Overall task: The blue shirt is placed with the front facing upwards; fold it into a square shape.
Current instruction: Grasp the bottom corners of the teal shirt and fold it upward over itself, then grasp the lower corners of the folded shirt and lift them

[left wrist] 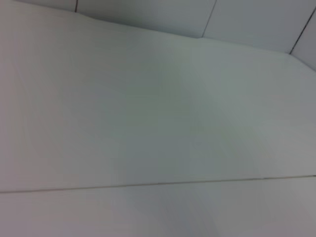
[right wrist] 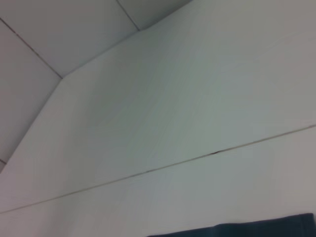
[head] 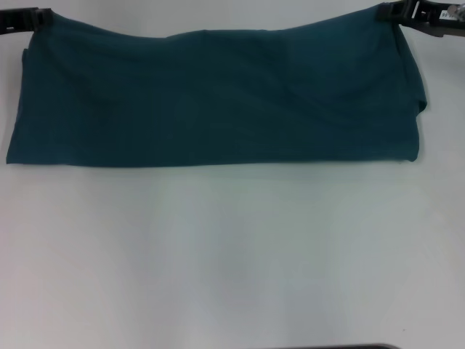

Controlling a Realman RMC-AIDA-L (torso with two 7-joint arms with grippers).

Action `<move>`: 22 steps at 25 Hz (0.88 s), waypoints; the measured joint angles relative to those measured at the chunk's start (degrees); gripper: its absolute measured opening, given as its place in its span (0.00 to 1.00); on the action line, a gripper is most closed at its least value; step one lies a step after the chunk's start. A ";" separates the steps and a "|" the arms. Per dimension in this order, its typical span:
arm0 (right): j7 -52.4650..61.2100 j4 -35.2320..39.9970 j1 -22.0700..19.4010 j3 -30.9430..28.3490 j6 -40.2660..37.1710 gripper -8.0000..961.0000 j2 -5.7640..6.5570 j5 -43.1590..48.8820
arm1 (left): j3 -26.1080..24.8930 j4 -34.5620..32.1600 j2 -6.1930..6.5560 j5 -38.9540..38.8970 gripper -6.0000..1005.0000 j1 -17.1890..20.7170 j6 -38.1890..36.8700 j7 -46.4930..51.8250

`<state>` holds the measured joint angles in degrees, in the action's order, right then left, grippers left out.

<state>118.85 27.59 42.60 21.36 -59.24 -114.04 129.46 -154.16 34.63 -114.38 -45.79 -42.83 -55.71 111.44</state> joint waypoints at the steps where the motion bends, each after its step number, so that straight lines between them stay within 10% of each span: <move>1: -0.10 -0.04 0.07 0.02 0.57 0.23 -0.30 0.00 | -0.01 0.41 -0.52 0.00 0.02 0.19 0.80 0.02; 14: -0.47 0.33 0.28 0.80 9.04 0.24 -0.71 -1.37 | -0.09 2.03 -2.81 -0.09 0.24 1.35 6.15 1.51; 22: -1.77 1.62 -2.03 0.66 6.36 0.75 -0.38 -3.05 | -0.01 3.83 -3.69 -0.07 0.58 2.39 3.31 2.16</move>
<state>117.08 29.21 40.57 22.02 -52.88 -114.42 126.41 -154.17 38.46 -118.06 -45.86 -40.43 -52.40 113.59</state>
